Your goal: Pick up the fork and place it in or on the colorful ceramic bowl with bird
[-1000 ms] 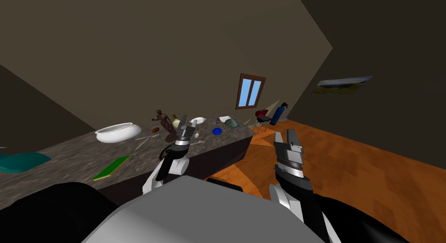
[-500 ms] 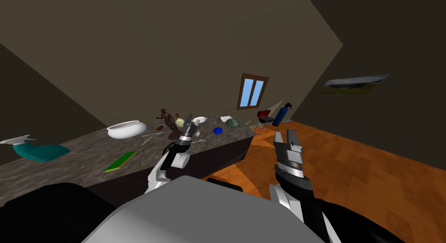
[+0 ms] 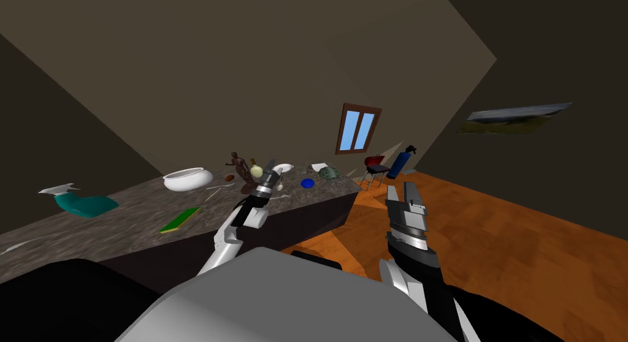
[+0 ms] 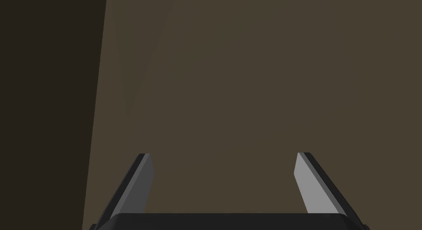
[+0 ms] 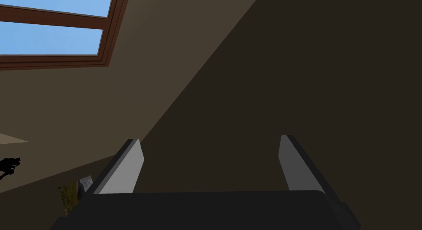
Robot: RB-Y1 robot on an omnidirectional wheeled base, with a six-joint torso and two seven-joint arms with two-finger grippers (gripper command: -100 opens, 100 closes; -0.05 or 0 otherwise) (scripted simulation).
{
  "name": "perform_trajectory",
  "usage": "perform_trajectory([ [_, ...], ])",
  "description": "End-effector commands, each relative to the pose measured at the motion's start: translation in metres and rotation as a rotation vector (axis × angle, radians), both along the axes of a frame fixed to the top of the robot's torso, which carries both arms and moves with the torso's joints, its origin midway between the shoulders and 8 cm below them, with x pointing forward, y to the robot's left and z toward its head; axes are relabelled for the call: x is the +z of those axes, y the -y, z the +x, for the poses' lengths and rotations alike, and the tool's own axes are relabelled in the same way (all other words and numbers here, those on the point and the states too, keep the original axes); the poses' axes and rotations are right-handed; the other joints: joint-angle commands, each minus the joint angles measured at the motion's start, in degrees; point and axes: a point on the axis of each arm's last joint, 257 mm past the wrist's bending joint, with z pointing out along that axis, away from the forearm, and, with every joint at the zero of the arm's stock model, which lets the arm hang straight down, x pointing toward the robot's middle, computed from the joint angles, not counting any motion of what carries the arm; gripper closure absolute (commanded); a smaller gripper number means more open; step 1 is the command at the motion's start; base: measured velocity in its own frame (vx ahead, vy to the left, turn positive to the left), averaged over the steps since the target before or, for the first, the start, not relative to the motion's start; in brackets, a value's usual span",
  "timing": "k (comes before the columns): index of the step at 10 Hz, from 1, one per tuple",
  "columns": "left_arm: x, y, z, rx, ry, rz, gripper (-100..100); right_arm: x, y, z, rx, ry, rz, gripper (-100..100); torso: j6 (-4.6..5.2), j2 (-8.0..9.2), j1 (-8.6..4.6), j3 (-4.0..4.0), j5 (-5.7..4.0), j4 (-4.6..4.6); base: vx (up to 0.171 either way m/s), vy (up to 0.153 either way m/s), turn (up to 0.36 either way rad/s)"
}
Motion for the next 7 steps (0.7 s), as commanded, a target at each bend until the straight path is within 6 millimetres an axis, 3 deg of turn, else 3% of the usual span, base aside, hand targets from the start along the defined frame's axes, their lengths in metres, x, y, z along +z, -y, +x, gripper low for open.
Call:
perform_trajectory([
  [1, -0.006, -0.004, 0.010, 0.009, -0.037, 0.004, -100, 0.000, 0.000, 0.000, 0.000, 0.000, 0.000, 0, 0.00, 0.00, 0.00, 0.00, 0.00, 0.00, -0.012, -0.030, 0.049],
  [7, -0.022, -0.024, 0.053, 0.052, -0.162, 0.034, -100, 0.000, 0.000, 0.000, 0.000, 0.000, 0.000, 0, 0.00, 0.01, -0.01, 0.01, 0.00, 0.00, -0.013, -0.033, 0.064],
])
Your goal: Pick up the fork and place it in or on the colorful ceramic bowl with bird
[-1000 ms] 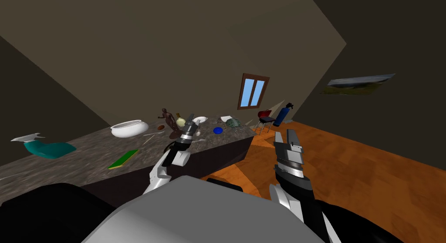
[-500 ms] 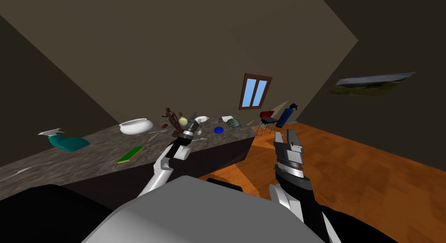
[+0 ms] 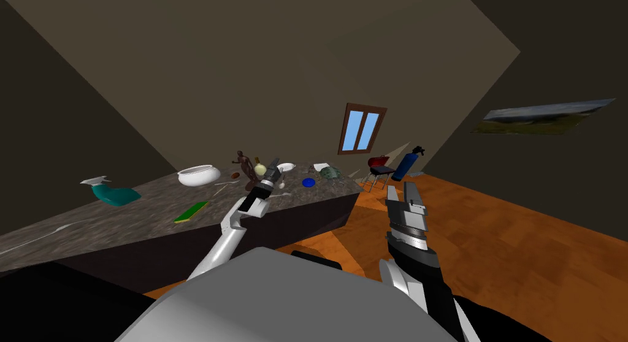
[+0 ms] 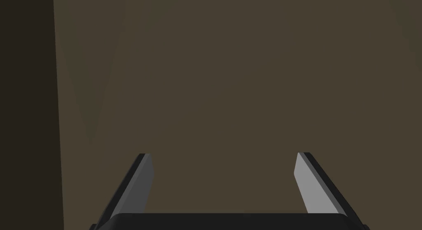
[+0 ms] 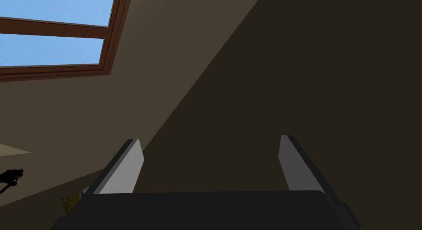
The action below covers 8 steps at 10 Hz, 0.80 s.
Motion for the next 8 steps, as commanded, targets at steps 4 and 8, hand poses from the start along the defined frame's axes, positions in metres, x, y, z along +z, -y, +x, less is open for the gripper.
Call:
perform_trajectory([
  [4, -0.013, -0.021, 0.031, 0.044, -0.102, 0.018, -100, 0.000, 0.000, 0.000, 0.000, 0.000, 0.000, 0, 0.00, -0.01, 0.05, 0.00, 0.01, 0.00, -0.010, -0.027, 0.047],
  [8, -0.027, -0.044, 0.057, 0.092, -0.197, 0.031, -100, 0.000, 0.000, 0.000, 0.000, 0.000, 0.000, 0, 0.00, -0.01, -0.01, -0.01, 0.00, 0.00, -0.010, -0.039, 0.061],
])
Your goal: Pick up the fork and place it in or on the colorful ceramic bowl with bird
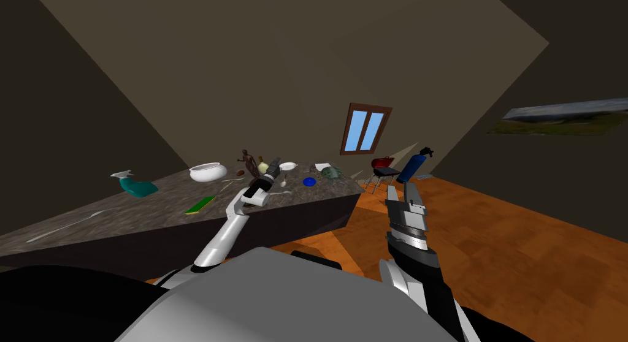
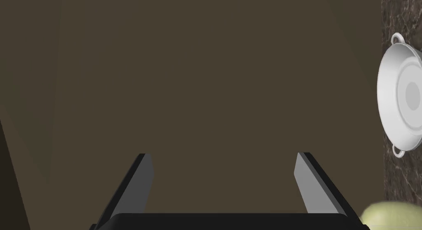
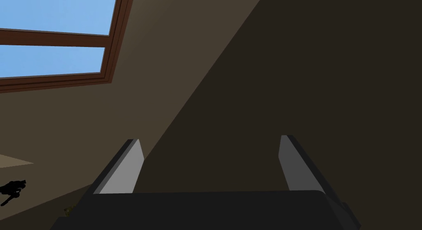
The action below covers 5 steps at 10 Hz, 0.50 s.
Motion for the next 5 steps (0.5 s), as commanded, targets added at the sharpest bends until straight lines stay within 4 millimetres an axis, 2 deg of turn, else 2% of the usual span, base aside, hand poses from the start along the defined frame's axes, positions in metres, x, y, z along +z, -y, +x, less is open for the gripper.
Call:
perform_trajectory([
  [1, -0.012, -0.008, 0.007, 0.021, -0.050, 0.001, -100, 0.000, 0.000, 0.000, 0.000, 0.000, 0.000, 0, 0.00, 0.00, 0.00, 0.00, 0.00, 0.00, -0.006, -0.041, 0.033],
  [2, -0.014, -0.019, 0.017, 0.040, -0.075, 0.008, -100, 0.000, 0.000, 0.000, 0.000, 0.000, 0.000, 0, 0.00, 0.00, 0.02, 0.00, 0.00, 0.00, -0.002, -0.041, 0.060],
  [4, -0.022, -0.022, 0.019, 0.050, -0.108, 0.004, -100, 0.000, 0.000, 0.000, 0.000, 0.000, 0.000, 0, 0.00, -0.04, 0.02, -0.02, 0.00, -0.01, 0.000, -0.030, 0.018],
  [5, -0.028, -0.035, 0.029, 0.074, -0.146, 0.008, -100, 0.000, 0.000, 0.000, 0.000, 0.000, 0.000, 0, 0.00, -0.03, 0.08, -0.02, 0.01, -0.01, 0.000, -0.024, 0.062],
])
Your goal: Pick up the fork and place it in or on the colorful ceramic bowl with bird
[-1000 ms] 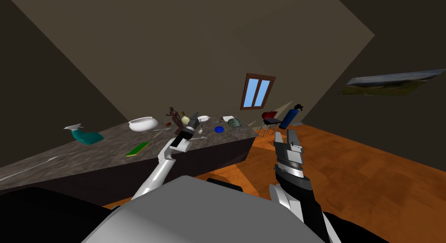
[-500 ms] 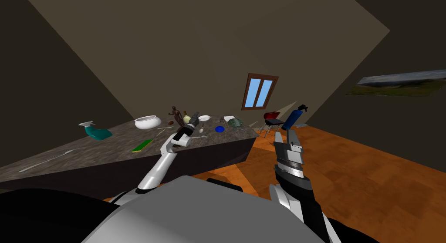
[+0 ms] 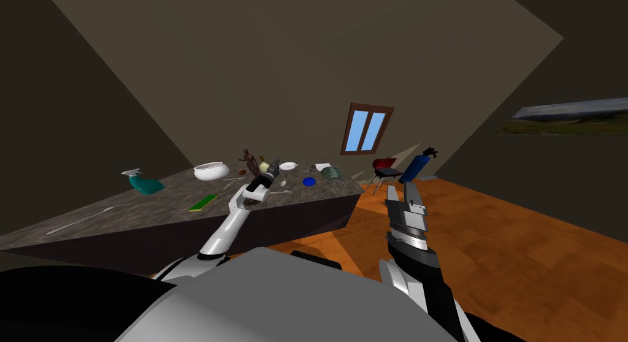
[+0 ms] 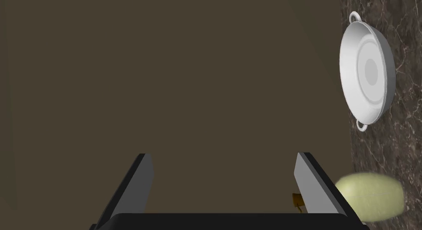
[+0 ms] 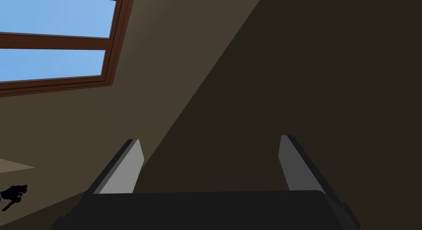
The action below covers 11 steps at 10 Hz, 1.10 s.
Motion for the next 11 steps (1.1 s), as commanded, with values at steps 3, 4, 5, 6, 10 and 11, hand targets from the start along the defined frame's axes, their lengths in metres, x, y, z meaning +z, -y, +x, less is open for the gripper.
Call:
perform_trajectory([
  [3, -0.021, -0.024, 0.014, 0.052, -0.105, -0.003, -100, 0.000, 0.000, 0.000, 0.000, 0.000, 0.000, 0, 0.00, -0.02, -0.07, -0.01, -0.02, 0.00, 0.004, -0.040, 0.037],
  [4, -0.023, -0.035, 0.021, 0.071, -0.132, 0.000, -100, 0.000, 0.000, 0.000, 0.000, 0.000, 0.000, 0, 0.01, -0.01, -0.06, -0.01, -0.01, -0.01, 0.002, -0.048, 0.044],
  [5, -0.034, -0.039, 0.021, 0.083, -0.166, -0.006, -100, 0.000, 0.000, 0.000, 0.000, 0.000, 0.000, 0, 0.01, -0.02, -0.08, -0.01, -0.02, 0.00, 0.004, -0.043, 0.023],
  [6, -0.037, -0.040, 0.021, 0.087, -0.178, -0.008, -100, 0.000, 0.000, 0.000, 0.000, 0.000, 0.000, 0, 0.01, -0.02, -0.07, -0.01, -0.01, -0.01, 0.003, -0.019, 0.002],
  [10, -0.068, -0.070, 0.031, 0.151, -0.313, -0.024, -100, 0.000, 0.000, 0.000, 0.000, 0.000, 0.000, 0, 0.01, -0.05, -0.08, -0.03, -0.02, -0.01, 0.010, -0.042, 0.032],
  [11, -0.069, -0.071, 0.030, 0.153, -0.319, -0.025, -100, 0.000, 0.000, 0.000, 0.000, 0.000, 0.000, 0, 0.01, -0.03, -0.09, -0.02, -0.02, -0.01, 0.000, -0.022, -0.003],
])
